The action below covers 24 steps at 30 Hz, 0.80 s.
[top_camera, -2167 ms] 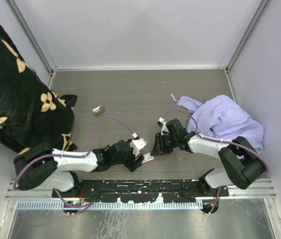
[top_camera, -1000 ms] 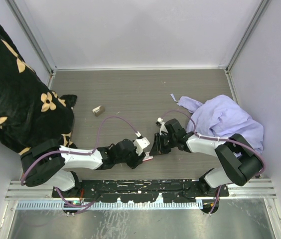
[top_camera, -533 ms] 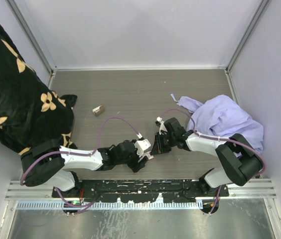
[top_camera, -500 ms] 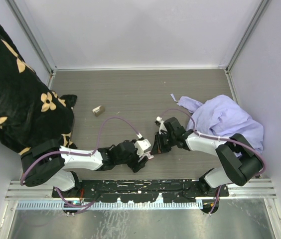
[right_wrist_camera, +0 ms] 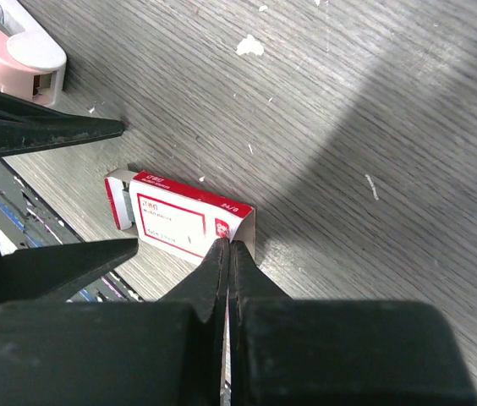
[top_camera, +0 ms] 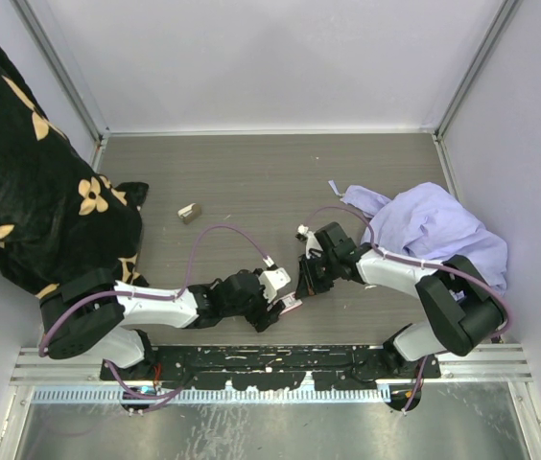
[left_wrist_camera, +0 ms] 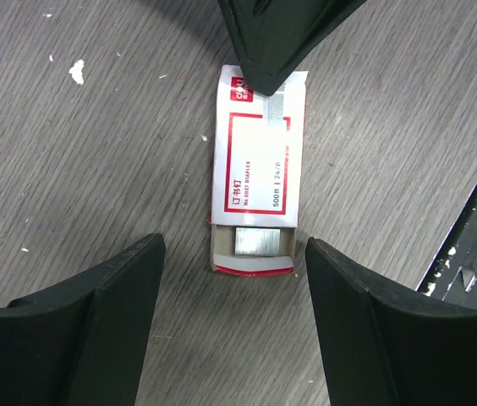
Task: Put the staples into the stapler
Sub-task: Open the staple box at the center of the board.
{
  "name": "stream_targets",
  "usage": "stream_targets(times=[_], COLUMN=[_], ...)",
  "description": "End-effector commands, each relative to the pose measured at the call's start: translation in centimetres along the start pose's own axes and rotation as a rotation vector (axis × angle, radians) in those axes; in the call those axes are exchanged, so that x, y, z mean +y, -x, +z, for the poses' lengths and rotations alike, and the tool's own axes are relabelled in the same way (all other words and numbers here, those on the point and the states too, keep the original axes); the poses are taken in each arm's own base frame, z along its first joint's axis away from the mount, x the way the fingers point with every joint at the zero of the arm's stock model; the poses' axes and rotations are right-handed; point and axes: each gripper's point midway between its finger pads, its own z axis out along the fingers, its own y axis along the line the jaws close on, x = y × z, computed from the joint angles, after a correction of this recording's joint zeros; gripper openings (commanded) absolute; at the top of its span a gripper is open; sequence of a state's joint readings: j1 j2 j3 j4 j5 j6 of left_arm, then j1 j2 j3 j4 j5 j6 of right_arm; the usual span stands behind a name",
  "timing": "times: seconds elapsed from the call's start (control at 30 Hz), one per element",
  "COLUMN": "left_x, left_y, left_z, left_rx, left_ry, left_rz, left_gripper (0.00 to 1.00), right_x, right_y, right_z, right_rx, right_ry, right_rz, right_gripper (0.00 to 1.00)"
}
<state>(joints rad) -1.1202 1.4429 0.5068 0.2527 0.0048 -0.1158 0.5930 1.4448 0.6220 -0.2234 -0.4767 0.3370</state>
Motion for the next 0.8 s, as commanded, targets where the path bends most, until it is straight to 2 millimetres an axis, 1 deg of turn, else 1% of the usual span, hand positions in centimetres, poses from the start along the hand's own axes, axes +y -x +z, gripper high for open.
stream_targets(times=[0.0,0.07,0.2,0.5,0.63,0.77], left_x=[-0.4,-0.5,-0.5,-1.0,-1.0,-0.9], left_y=[-0.1,-0.3,-0.2,-0.8,-0.9,-1.2], left_z=[0.1,0.1,0.0,0.7,0.7,0.7], left_rx=[0.015,0.028,0.019,0.056,0.063,0.076], left_ry=[-0.023,-0.025,-0.03,-0.054,-0.055,-0.03], left_rz=[0.0,0.001,0.001,-0.001,-0.001,0.005], left_gripper=[0.66,0.6,0.58,0.57,0.53,0.53], right_x=[0.3,0.2,0.1,0.3,0.1,-0.1], right_y=[1.1,1.3,1.5,1.7,1.8,2.0], right_z=[-0.3,-0.4,-0.5,-0.5,-0.5,-0.7], right_rx=[-0.009,-0.016,-0.025,-0.031,-0.04,-0.052], right_ry=[0.012,0.005,0.002,0.021,0.014,0.01], right_rz=[-0.045,-0.044,-0.037,-0.031,-0.023,-0.013], right_gripper=[0.0,0.0,0.0,0.0,0.0,0.0])
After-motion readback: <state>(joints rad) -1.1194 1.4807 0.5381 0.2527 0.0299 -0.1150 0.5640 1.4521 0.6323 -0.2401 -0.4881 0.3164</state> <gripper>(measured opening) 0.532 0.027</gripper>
